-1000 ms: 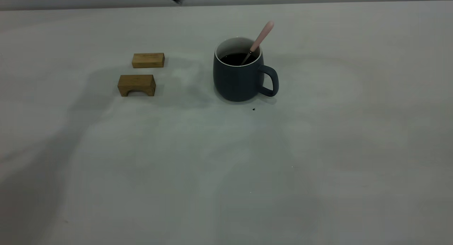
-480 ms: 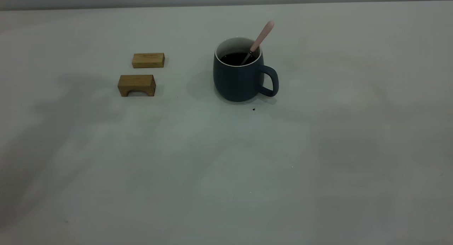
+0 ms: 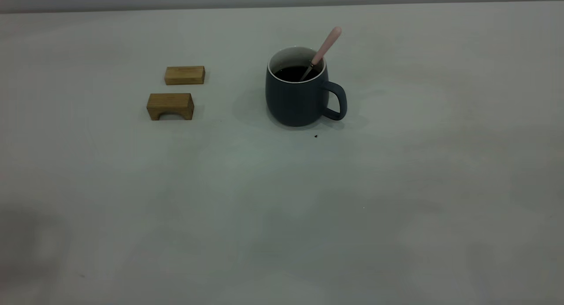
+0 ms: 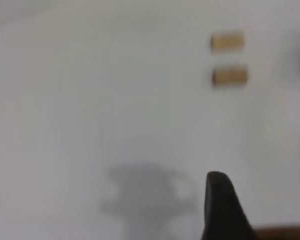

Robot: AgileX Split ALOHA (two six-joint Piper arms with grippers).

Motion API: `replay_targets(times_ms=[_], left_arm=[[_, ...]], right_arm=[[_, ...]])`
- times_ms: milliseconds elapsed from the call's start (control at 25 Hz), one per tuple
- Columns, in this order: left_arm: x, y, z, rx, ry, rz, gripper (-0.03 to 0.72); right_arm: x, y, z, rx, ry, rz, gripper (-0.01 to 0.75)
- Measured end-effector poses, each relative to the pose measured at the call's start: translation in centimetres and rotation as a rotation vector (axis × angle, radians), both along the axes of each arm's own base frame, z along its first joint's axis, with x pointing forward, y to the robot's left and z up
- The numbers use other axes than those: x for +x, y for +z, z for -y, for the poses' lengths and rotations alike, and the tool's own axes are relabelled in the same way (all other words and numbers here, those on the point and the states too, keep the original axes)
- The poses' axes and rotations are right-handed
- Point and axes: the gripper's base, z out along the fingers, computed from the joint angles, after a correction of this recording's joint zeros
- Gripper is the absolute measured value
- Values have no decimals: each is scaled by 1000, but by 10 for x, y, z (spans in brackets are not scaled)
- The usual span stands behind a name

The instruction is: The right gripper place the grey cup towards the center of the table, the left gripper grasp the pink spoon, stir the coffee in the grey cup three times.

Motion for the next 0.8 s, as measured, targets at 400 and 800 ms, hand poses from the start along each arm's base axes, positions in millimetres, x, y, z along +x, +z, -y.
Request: replay_targets(times_ms=[400,800], left_arm=[[-103,-109,-24,-40,88,10,476],[-152,-140,-30,-65,169,209,476]], right_arm=[[0,0,0,0,0,0,394],[0,0,0,0,0,0,394]])
